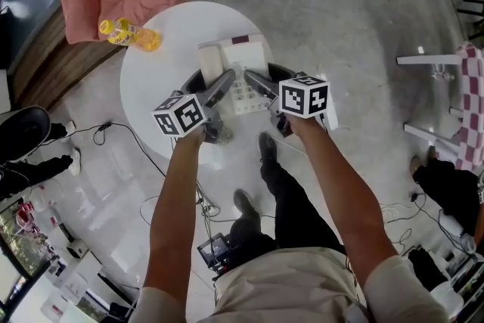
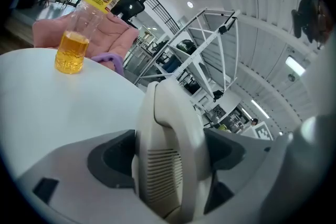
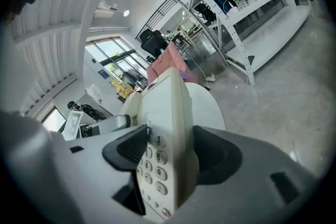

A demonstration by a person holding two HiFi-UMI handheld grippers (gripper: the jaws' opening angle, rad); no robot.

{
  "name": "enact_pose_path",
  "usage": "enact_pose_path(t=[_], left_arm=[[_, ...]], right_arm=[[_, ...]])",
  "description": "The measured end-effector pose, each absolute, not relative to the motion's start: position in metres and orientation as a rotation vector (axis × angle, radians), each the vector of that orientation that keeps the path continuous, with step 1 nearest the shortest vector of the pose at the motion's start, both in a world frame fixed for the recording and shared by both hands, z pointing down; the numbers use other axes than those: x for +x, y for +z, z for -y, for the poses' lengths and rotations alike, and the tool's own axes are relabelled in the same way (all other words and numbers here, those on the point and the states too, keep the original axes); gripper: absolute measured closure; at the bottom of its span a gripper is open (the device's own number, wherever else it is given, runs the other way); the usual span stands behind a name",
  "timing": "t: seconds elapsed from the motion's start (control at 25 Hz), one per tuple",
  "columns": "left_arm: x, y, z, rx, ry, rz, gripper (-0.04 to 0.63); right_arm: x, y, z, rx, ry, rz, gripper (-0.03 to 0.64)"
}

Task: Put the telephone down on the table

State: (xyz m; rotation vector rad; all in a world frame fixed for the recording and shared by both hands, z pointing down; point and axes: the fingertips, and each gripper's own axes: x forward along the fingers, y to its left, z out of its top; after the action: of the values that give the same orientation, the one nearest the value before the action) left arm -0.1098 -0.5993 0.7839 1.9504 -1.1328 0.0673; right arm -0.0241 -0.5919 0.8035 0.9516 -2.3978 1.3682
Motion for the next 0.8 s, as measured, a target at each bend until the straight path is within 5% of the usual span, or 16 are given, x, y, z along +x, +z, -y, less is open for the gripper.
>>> enact_pose_path(t=[0.8], left_arm=[[-0.130, 0.781, 0.599, 1.976, 0.153, 1.336, 0.241]], right_arm=[[-0.020, 0.804, 0.601, 1.055, 0.909, 2.315, 0.362]])
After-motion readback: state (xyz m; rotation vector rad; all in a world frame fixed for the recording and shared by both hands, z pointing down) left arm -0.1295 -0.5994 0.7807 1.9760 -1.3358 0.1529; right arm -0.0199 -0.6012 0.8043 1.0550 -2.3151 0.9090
